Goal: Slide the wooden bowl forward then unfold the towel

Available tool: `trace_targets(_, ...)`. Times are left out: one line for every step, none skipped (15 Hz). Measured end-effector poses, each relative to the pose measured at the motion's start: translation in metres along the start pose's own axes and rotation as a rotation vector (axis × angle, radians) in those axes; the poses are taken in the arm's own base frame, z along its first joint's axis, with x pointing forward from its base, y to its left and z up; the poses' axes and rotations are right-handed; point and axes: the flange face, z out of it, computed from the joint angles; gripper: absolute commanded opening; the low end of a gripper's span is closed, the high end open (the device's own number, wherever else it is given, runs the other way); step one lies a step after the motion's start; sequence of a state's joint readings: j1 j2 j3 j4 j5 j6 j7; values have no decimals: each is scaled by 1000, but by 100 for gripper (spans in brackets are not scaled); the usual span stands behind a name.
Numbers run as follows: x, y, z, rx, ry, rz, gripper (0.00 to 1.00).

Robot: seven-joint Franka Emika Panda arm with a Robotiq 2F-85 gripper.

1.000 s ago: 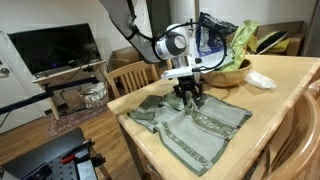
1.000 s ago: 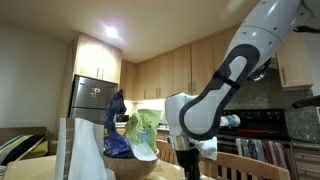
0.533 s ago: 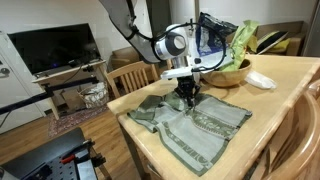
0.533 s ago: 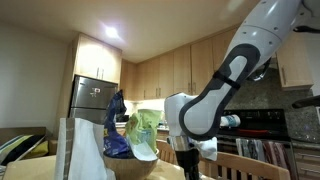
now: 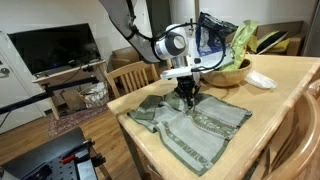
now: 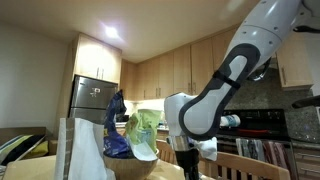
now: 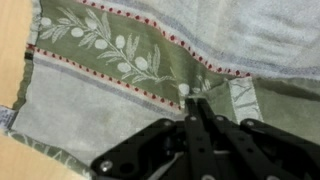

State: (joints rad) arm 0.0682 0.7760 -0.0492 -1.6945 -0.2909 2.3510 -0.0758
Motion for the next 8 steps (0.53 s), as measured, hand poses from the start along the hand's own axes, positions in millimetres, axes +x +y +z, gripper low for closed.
trace_targets(0,0,0,0,0,0,50)
trace_targets(0,0,0,0,0,0,56)
trace_targets(0,0,0,0,1,0,65)
trace_targets(0,0,-1,0,1,0,72)
trace_targets(0,0,-1,0,1,0,78)
trace_targets(0,0,-1,0,1,0,87)
trace_targets(0,0,-1,0,1,0,93)
trace_targets(0,0,-1,0,1,0,99)
